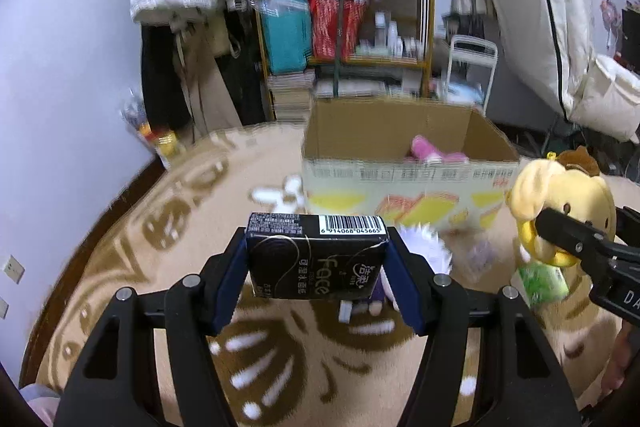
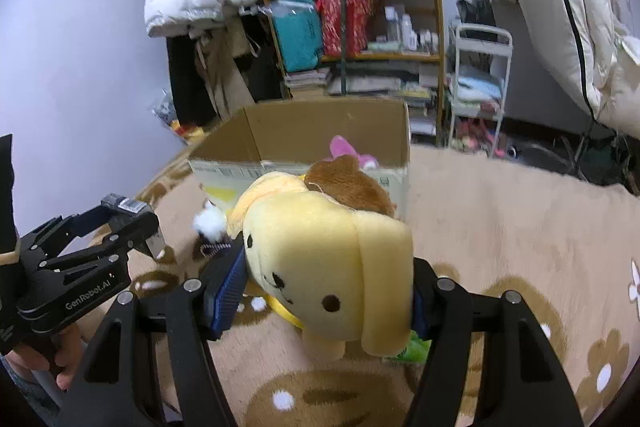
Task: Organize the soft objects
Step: 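Carry the black box with the left tool while the right tool carries the yellow dog plush over the box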
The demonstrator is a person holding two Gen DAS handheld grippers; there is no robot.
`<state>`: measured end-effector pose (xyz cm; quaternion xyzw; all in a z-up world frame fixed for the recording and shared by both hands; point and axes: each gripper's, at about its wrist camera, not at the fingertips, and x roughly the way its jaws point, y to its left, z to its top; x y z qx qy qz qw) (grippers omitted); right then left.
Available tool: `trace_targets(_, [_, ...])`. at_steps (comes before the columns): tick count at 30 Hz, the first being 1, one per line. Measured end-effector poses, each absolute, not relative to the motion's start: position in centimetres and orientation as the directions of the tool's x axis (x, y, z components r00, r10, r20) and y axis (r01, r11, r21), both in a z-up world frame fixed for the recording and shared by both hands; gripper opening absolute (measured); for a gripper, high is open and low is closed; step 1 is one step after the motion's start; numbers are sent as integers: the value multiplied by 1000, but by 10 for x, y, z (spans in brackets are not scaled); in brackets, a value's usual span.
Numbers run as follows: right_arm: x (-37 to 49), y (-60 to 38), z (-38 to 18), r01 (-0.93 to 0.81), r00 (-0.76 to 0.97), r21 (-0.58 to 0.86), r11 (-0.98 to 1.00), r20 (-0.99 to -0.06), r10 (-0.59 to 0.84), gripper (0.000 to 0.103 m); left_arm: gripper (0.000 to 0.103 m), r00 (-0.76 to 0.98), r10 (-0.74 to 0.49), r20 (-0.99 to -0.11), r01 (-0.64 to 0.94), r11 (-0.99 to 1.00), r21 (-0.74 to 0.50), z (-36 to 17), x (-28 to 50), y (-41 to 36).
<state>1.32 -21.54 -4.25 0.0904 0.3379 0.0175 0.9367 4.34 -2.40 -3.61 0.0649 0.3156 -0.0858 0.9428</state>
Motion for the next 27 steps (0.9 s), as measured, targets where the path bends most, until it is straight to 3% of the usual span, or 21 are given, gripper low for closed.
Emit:
trace_targets(16, [8, -217, 4, 8, 895, 143, 990, -442, 57, 70, 64, 903, -88, -420, 165, 975, 150, -2, 24, -26])
trace_targets(27, [29, -228, 42, 9, 941, 108, 994, -338, 29, 70, 64, 938, -132, -322, 191, 969, 159, 33, 38, -35])
